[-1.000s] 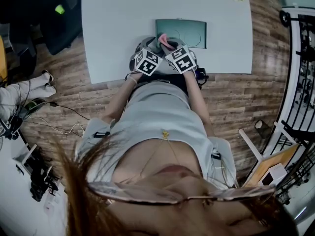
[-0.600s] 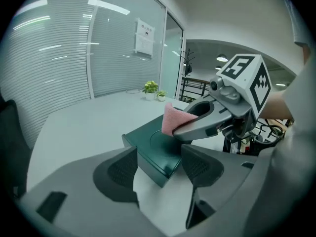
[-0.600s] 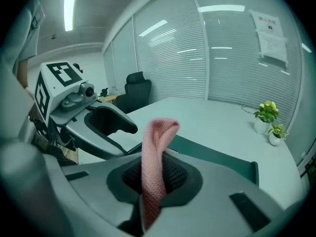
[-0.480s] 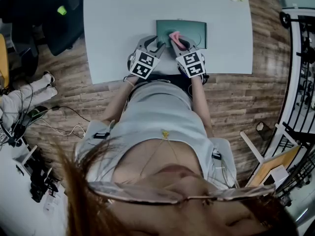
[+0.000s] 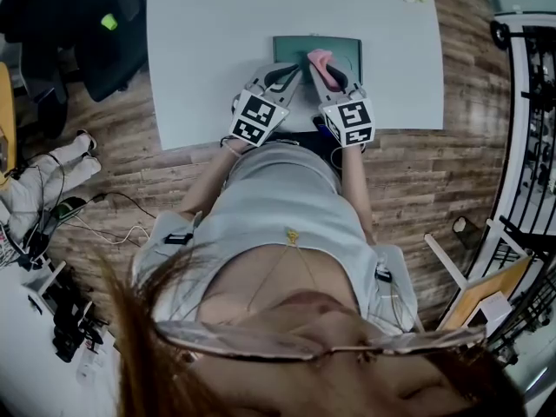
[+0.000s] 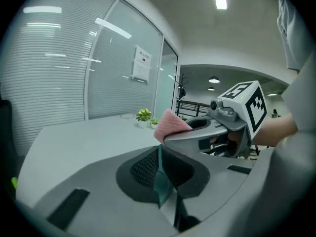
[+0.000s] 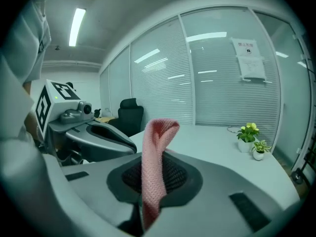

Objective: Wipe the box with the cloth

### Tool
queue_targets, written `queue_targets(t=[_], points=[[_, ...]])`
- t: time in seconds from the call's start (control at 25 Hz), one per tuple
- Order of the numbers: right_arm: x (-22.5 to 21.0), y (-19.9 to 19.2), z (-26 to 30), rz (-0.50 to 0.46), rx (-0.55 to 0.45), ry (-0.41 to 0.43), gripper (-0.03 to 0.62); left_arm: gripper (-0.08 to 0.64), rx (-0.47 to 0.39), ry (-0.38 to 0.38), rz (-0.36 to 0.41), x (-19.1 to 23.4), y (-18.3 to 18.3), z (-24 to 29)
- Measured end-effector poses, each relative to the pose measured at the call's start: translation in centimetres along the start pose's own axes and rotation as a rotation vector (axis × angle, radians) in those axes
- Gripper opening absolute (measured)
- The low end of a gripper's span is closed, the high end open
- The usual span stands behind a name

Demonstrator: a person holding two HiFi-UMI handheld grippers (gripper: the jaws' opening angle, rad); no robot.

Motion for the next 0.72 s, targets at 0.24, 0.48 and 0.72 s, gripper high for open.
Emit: queue_targets(t=[0.24,0.48,0.72], points=[[-1.0,3.6,-1.9,-0.025,-0.115,-0.044,0.043,0.041,-0.123,-0.035,0.036,-1.4,4.0,-1.1],[-1.4,6.2,-3.6,-0.075,-0.179,-0.078,0.043,0.034,-0.212,-0.067,0.061,-2.1,6.6,-2.4],[-1.4,8.3,-5.1,-0.105,-0.23,-0.109,0.043,0.032,-0.259,-0.071,0.086,-2.4,8.2,-3.5]])
Point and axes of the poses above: the fingertips, and each gripper's own axes: z forward along the fingers, x to its left, y out of its top, the point moved 9 cm from there along -z, backward along the fingers, and after that the axes turned 11 degrees about -z, right-handed, at the moved point
